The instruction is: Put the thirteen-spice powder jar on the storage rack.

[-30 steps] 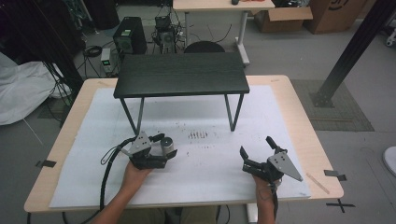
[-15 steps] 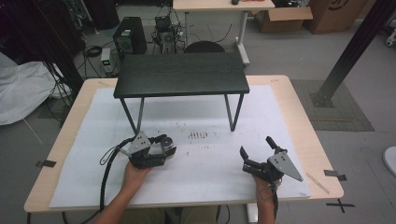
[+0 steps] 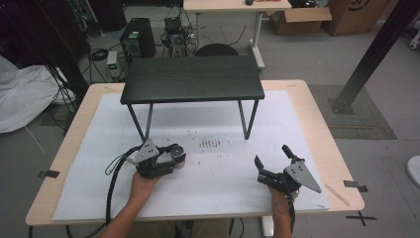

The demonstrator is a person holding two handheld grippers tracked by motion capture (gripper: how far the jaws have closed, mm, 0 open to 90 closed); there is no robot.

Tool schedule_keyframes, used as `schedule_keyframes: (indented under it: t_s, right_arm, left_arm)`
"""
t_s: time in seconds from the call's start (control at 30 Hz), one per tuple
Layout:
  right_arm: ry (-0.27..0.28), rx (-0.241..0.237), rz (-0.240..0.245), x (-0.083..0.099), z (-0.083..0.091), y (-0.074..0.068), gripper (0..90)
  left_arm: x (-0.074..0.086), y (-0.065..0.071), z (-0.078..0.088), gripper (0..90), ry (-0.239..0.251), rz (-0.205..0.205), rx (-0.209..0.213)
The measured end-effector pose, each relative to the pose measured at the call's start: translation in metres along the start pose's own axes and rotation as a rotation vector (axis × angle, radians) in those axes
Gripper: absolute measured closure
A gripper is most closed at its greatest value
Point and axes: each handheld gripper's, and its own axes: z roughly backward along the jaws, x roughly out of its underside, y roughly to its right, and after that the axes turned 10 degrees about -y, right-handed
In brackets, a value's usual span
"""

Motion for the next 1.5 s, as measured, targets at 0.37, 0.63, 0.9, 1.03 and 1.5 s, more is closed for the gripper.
schedule_keyframes:
  t_s: [0.37,0.63,0.9,1.03,1.5]
  right_arm:
    - [0.003,-0.001,0.000,0.000,0.000,0.000,0.5]
    - [0.004,-0.002,0.001,0.000,0.000,0.000,0.4]
    - [0.003,-0.003,0.002,0.000,0.000,0.000,0.1]
    - [0.003,-0.003,0.003,0.000,0.000,0.000,0.1]
    - [0.006,-0.007,0.005,0.000,0.000,0.000,0.1]
  left_arm:
    - [0.000,0.000,0.000,48.7,0.002,-0.004,0.003]
    - [-0.003,-0.001,0.006,48.7,0.026,0.007,-0.005]
    - [-0.011,-0.001,0.020,48.8,0.059,0.018,-0.003]
    - [-0.020,-0.002,0.030,48.7,0.071,0.014,-0.004]
    - [-0.054,-0.002,0.053,48.7,0.108,-0.022,0.009]
